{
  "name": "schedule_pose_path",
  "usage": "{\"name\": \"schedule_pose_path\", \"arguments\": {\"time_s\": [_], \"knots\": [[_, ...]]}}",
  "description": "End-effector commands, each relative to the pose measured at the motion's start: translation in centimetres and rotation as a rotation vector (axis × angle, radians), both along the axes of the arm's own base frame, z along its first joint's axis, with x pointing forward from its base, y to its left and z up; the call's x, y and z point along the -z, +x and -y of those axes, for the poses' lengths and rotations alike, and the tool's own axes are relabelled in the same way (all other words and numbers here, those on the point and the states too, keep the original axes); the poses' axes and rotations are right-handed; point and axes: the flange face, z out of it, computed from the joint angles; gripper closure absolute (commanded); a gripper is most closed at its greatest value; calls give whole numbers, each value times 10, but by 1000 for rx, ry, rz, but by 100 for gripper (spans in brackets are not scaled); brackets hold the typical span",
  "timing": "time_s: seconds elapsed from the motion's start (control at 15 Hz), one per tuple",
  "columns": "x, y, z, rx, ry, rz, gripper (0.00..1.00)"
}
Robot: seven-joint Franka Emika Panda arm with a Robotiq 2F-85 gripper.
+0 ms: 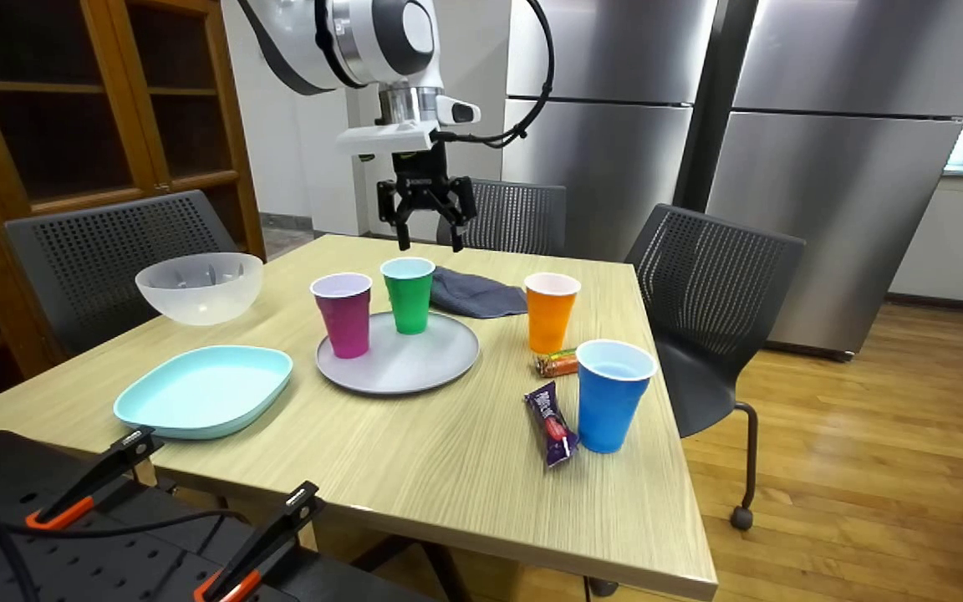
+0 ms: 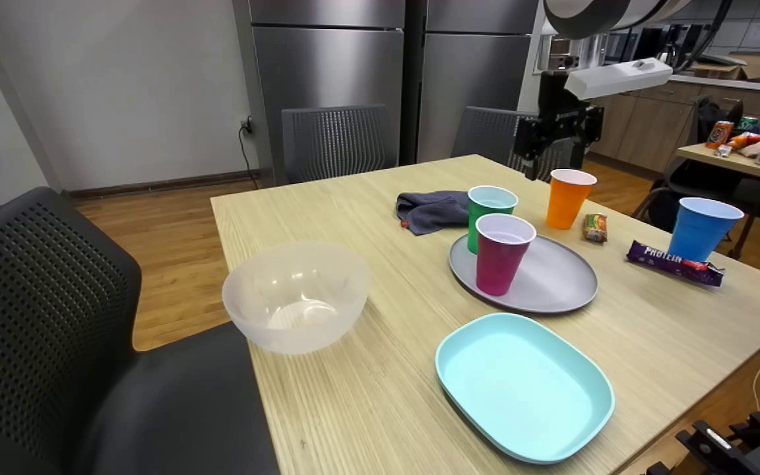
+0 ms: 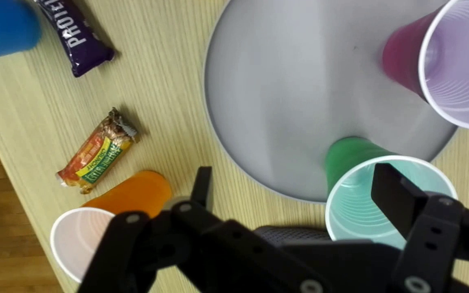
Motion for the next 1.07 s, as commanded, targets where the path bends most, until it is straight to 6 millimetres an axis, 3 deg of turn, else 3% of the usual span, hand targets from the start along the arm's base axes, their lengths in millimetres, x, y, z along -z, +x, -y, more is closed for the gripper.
{"name": "schedule_pose_path", "arguments": {"time_s": [0.0,0.73,1.0], "knots": [[-2,0,1,-1,-1,2,0],[-4,-1,1,-19,-9,16,0],[-15,-2,15,-100,-25,8,0]]}}
